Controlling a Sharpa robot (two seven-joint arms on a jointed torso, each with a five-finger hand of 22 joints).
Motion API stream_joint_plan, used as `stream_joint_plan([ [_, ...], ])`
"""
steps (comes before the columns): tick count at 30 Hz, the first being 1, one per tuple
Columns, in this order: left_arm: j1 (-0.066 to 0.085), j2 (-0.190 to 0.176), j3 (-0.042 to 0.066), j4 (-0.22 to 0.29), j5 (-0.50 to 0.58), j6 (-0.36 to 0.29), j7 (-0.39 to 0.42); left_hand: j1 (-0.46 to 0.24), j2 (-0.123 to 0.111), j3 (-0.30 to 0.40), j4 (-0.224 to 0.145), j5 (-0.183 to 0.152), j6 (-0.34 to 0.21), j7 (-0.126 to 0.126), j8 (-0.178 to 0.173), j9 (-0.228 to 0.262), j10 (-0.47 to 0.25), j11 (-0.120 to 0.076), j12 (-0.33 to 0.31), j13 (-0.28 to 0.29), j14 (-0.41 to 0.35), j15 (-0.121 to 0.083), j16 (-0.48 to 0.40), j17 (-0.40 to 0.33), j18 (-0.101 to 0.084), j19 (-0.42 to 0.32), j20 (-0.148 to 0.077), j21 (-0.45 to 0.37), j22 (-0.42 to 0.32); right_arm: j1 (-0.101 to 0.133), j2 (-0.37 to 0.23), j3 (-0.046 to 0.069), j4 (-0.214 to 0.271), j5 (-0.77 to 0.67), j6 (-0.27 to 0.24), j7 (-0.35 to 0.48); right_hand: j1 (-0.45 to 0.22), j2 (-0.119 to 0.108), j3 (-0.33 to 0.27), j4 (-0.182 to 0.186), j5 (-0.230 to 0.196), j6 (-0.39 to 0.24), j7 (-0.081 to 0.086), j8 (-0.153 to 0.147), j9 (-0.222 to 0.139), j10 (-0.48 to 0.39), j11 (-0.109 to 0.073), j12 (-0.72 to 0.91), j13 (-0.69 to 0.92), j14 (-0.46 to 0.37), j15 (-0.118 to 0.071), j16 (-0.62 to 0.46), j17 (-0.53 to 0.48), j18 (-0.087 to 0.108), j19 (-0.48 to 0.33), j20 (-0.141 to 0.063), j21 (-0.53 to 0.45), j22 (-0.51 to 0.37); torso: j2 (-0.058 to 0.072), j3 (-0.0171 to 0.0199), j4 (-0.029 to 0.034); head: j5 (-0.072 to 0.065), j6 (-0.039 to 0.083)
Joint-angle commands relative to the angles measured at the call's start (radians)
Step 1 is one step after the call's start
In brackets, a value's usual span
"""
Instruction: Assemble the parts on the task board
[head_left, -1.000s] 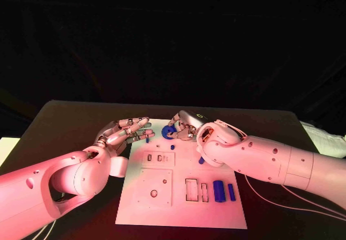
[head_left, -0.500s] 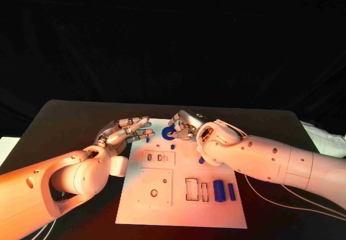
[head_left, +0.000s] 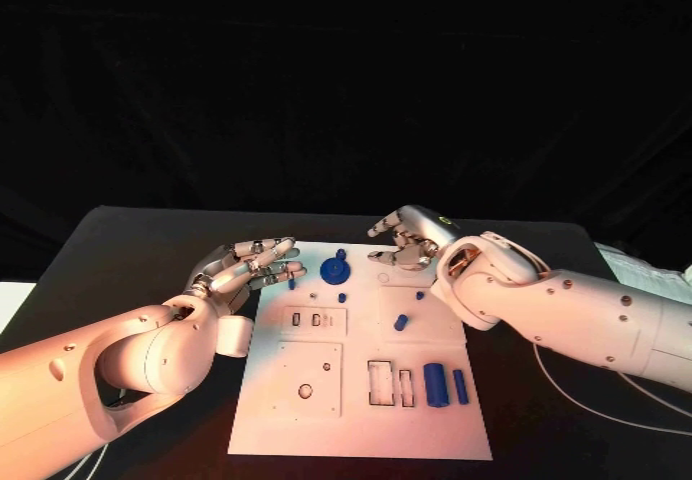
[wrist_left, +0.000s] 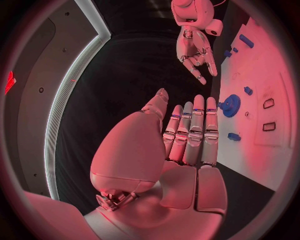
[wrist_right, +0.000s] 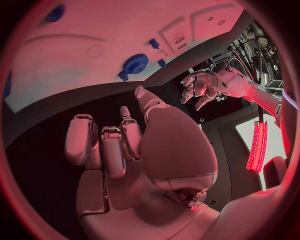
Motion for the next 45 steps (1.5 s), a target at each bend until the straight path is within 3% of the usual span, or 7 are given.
stream_joint_plan([
  [1, 0.0, 0.0, 0.0, -0.001, 0.001, 0.021, 0.009, 0.001, 0.011, -0.001, -0.005, -0.004, -0.004, 0.003, -0.004, -0.001, 0.0, 0.003, -0.002, -0.001, 0.003, 0.001, -0.005, 0.002, 0.004, 0.008, -0.001, -0.005, -0.002, 0.001, -0.046, 0.008, 0.008, 0.103, 0.042, 0.081, 0.011, -0.003, -0.002, -0.007, 0.004, 0.006, -0.001, 0.002, 0.001, -0.008, 0.001, -0.005, 0.051, 0.083, -0.001, 0.0, 0.162, -0.012, -0.006, -0.001, -0.004, -0.001, -0.001, 0.0068, -0.0157, 0.002, 0.007],
  [10, -0.003, 0.003, -0.001, -0.007, 0.001, 0.025, 0.009, 0.001, 0.011, -0.001, -0.006, -0.004, -0.004, 0.003, -0.004, -0.001, 0.001, 0.003, -0.002, -0.001, 0.003, 0.001, -0.005, 0.002, 0.004, 0.008, -0.001, -0.005, -0.002, -0.018, -0.148, 0.021, -0.011, 0.13, 0.056, 0.108, 0.012, -0.01, -0.008, -0.01, 0.002, 0.004, -0.001, 0.0, 0.0, -0.01, 0.001, -0.01, 0.048, 0.083, -0.001, 0.0, 0.161, -0.012, -0.008, -0.001, -0.005, -0.003, 0.002, 0.0216, -0.0292, 0.0, 0.014],
  [14, -0.004, 0.005, -0.003, -0.01, 0.001, 0.026, 0.009, 0.001, 0.012, -0.001, -0.006, -0.004, -0.004, 0.002, -0.004, -0.001, 0.001, 0.003, -0.002, -0.001, 0.003, 0.001, -0.005, 0.002, 0.004, 0.008, -0.001, -0.005, -0.002, -0.031, -0.155, 0.021, -0.036, 0.084, 0.072, 0.117, 0.011, -0.014, -0.013, -0.011, -0.001, 0.006, -0.001, 0.001, 0.001, -0.01, 0.001, -0.01, 0.048, 0.083, -0.001, 0.0, 0.161, -0.012, -0.009, -0.001, -0.006, -0.004, 0.002, 0.0258, -0.0277, -0.003, 0.012],
  [20, -0.006, 0.005, -0.004, -0.012, 0.001, 0.026, 0.007, 0.001, 0.012, -0.001, -0.006, -0.004, -0.004, 0.002, -0.004, -0.001, 0.001, 0.003, -0.002, -0.001, 0.003, 0.001, -0.005, 0.002, 0.004, 0.008, -0.001, -0.005, -0.002, -0.047, -0.16, 0.021, -0.061, 0.063, 0.097, 0.136, 0.008, -0.016, -0.018, -0.009, -0.001, 0.007, -0.002, 0.001, 0.001, -0.011, 0.001, -0.012, 0.046, 0.083, -0.001, -0.001, 0.16, -0.011, -0.009, -0.001, -0.006, -0.005, 0.003, 0.024, -0.0229, -0.006, 0.006],
  [31, -0.006, 0.001, -0.006, -0.017, 0.001, 0.022, 0.003, 0.002, 0.012, -0.001, -0.006, -0.004, -0.004, 0.002, -0.004, -0.001, 0.001, 0.003, -0.003, -0.001, 0.004, 0.001, -0.006, 0.002, 0.004, 0.008, -0.001, -0.005, -0.002, -0.064, -0.177, 0.022, -0.075, 0.065, 0.116, 0.155, -0.002, -0.016, -0.036, 0.0, 0.007, 0.007, -0.003, 0.001, 0.001, -0.01, 0.0, -0.013, 0.046, 0.083, -0.002, -0.001, 0.161, -0.012, -0.008, -0.001, -0.006, -0.003, 0.005, 0.0254, -0.0251, -0.001, 0.002],
  [34, -0.007, 0.002, -0.007, -0.017, 0.001, 0.022, 0.003, 0.002, 0.012, -0.001, -0.007, -0.004, -0.004, 0.002, -0.004, -0.001, 0.001, 0.003, -0.003, -0.001, 0.004, 0.001, -0.006, 0.002, 0.004, 0.008, -0.001, -0.005, -0.002, -0.072, -0.175, 0.021, -0.085, 0.07, 0.122, 0.159, -0.003, -0.016, -0.04, 0.002, 0.01, 0.006, -0.003, 0.0, 0.001, -0.01, 0.0, -0.015, 0.045, 0.083, -0.002, -0.001, 0.161, -0.012, -0.008, -0.002, -0.006, -0.003, 0.004, 0.0231, -0.0245, -0.003, -0.003],
  [45, -0.008, 0.003, -0.008, -0.021, 0.001, 0.019, 0.001, 0.003, 0.013, -0.001, -0.007, -0.004, -0.004, 0.002, -0.004, -0.001, 0.001, 0.003, -0.003, -0.001, 0.004, 0.001, -0.006, 0.002, 0.004, 0.008, -0.001, -0.005, -0.002, -0.086, -0.173, 0.021, -0.084, 0.076, 0.128, 0.172, -0.004, -0.015, -0.042, 0.002, 0.013, 0.006, -0.003, 0.0, 0.001, -0.009, 0.0, -0.013, 0.046, 0.083, -0.002, 0.0, 0.162, -0.012, -0.008, -0.002, -0.006, -0.003, 0.006, 0.027, -0.0208, 0.001, -0.009],
])
